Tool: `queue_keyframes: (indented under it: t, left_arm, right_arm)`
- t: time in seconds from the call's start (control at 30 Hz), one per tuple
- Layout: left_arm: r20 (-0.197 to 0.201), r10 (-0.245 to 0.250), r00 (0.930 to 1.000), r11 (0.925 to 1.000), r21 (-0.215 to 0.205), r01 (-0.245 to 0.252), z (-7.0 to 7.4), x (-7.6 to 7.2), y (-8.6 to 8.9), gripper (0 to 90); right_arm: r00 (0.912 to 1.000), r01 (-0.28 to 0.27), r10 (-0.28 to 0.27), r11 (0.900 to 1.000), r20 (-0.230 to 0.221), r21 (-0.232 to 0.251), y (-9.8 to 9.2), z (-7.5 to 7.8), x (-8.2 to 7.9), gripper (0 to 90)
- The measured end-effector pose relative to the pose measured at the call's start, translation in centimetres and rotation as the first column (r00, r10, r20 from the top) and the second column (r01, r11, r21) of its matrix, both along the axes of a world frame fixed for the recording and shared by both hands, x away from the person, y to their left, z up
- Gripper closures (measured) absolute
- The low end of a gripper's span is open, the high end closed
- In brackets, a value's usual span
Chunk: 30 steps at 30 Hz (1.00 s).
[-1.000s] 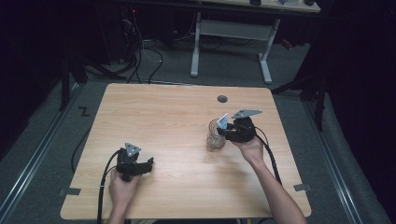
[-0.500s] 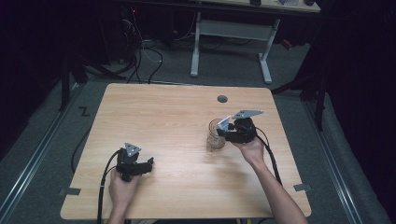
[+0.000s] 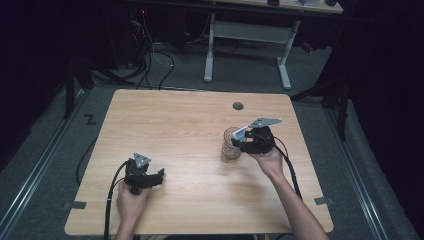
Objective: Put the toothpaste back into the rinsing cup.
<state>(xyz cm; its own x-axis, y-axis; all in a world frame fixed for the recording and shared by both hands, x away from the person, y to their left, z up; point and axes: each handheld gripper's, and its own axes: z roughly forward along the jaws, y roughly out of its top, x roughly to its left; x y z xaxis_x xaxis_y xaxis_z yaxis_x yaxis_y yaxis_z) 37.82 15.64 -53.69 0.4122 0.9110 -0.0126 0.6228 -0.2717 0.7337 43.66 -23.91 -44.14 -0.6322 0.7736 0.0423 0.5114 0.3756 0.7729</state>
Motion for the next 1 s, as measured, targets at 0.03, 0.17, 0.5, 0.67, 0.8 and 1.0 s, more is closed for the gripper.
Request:
queue_keyframes:
  t: [0.03,0.17,0.5,0.67,0.8,1.0]
  left_arm:
    - [-0.001,0.000,1.0000,1.0000,0.000,0.000,0.0,0.0,0.0,19.2]
    - [-0.001,0.000,1.0000,1.0000,0.000,0.000,0.0,0.0,0.0,19.2]
    - [0.000,0.001,1.0000,1.0000,-0.001,-0.001,0.0,0.0,0.0,19.2]
    - [0.000,0.001,1.0000,1.0000,-0.001,-0.001,0.0,0.0,0.0,19.2]
    - [0.000,0.001,1.0000,1.0000,-0.001,-0.001,0.0,0.0,0.0,19.2]
    - [0.000,0.001,1.0000,1.0000,0.000,-0.001,0.0,0.0,0.0,19.2]
  right_arm:
    - [1.0000,-0.004,0.004,1.000,0.003,0.002,0.0,0.0,0.0,40.5]
    - [1.0000,0.001,-0.001,1.000,0.005,0.011,-0.2,0.1,-0.1,37.4]
    - [0.9998,0.006,-0.006,1.000,0.017,0.011,-0.5,0.5,-0.5,35.9]
    - [0.9997,0.006,-0.007,1.000,0.024,0.014,-0.7,0.7,-0.7,35.8]
    - [0.9996,0.007,-0.007,1.000,0.027,0.021,-0.9,0.8,-0.9,35.8]
    - [0.9991,0.013,-0.014,1.000,0.040,0.017,-1.3,1.0,-1.4,36.1]
